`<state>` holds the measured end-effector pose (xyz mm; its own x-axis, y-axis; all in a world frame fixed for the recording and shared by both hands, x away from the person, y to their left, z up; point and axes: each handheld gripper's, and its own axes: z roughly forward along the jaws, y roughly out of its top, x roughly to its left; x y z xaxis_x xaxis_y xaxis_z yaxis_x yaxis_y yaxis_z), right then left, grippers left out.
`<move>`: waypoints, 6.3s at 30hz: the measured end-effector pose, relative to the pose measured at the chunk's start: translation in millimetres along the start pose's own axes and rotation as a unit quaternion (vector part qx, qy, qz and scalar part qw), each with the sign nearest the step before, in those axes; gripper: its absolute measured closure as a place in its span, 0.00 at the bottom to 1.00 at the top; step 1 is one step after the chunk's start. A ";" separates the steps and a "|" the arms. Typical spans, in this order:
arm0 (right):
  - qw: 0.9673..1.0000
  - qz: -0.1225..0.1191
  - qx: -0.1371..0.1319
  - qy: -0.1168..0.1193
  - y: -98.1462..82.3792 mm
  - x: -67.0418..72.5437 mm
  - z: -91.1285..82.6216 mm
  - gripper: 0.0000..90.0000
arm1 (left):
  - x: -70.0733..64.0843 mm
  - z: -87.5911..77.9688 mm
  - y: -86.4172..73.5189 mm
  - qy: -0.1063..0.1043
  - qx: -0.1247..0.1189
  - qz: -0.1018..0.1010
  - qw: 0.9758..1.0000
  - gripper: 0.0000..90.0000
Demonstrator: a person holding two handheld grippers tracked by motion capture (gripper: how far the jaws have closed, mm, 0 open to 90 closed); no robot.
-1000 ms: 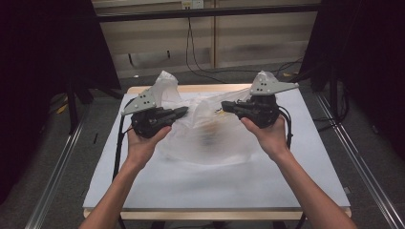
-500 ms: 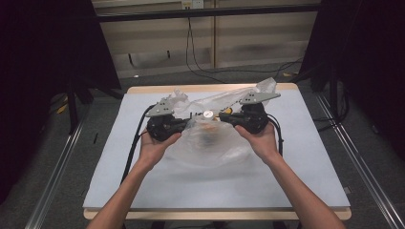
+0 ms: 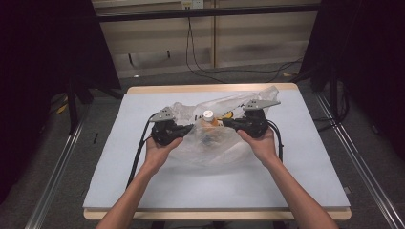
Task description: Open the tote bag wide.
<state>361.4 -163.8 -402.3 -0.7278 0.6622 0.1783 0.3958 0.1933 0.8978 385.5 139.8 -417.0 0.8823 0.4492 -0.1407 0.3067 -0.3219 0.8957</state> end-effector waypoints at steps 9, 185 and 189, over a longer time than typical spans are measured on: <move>1.000 -0.008 0.020 -0.007 -9.6 -8.2 17.1 1.00 | 14.7 16.7 -9.5 0.007 0.022 -0.010 1.000 1.00; 0.959 0.040 0.273 -0.062 28.4 -79.0 158.5 1.00 | -89.6 20.5 -40.9 -0.124 0.220 0.114 0.961 1.00; 0.969 0.047 0.242 -0.037 39.5 -72.3 139.7 1.00 | -72.7 11.0 -27.3 -0.098 0.189 0.095 0.972 1.00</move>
<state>507.9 -103.0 -436.0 -0.6406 0.7404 0.2036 0.6870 0.4341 0.5827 316.9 106.7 -435.9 0.9757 0.1964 -0.0975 0.2075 -0.6839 0.6994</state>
